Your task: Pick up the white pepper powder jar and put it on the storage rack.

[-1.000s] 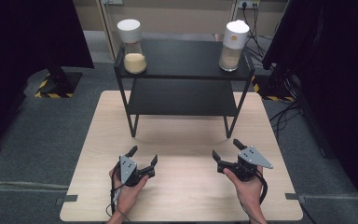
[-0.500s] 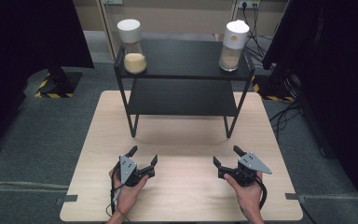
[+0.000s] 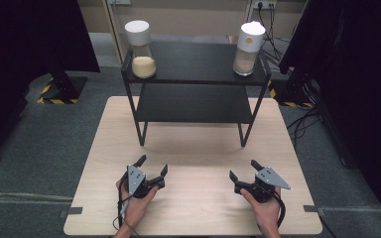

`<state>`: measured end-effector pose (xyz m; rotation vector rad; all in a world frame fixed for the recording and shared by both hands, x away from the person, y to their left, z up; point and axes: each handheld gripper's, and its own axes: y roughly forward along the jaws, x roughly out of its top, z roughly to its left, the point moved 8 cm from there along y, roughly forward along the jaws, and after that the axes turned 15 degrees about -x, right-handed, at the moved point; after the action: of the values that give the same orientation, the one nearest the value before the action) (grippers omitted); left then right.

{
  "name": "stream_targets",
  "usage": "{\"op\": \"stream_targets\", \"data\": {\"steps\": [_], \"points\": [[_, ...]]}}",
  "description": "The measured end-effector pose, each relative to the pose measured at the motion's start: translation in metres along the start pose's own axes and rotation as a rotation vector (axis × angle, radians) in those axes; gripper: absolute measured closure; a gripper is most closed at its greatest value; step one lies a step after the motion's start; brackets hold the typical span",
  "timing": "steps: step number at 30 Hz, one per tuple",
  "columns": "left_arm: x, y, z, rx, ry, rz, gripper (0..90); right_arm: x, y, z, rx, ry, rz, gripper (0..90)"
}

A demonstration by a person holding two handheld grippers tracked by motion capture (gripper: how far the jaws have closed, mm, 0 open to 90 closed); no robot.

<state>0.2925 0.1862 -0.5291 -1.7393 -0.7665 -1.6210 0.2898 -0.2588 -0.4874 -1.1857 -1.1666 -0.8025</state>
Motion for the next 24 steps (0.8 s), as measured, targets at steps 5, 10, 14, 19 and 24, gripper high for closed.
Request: {"op": "stream_targets", "data": {"steps": [5,10,14,19,24], "points": [[0.000,0.000,0.000,0.000,0.002,0.000,12.5,-0.006,0.000,-0.001,-0.002,0.010,0.012,6.8],[0.000,0.000,0.000,0.000,-0.001,0.000,12.5,-0.009,0.000,-0.002,-0.006,0.007,0.015,6.7],[0.000,0.000,0.000,0.000,0.001,0.001,12.5,-0.009,-0.001,-0.002,-0.010,0.002,0.013,6.7],[0.000,0.000,0.000,0.001,0.000,0.000,12.5,-0.011,-0.003,-0.002,-0.015,0.003,0.010,6.7],[0.000,0.000,0.000,0.001,0.000,0.000,12.5,-0.014,-0.003,-0.004,-0.019,0.007,0.014,6.7]]}}
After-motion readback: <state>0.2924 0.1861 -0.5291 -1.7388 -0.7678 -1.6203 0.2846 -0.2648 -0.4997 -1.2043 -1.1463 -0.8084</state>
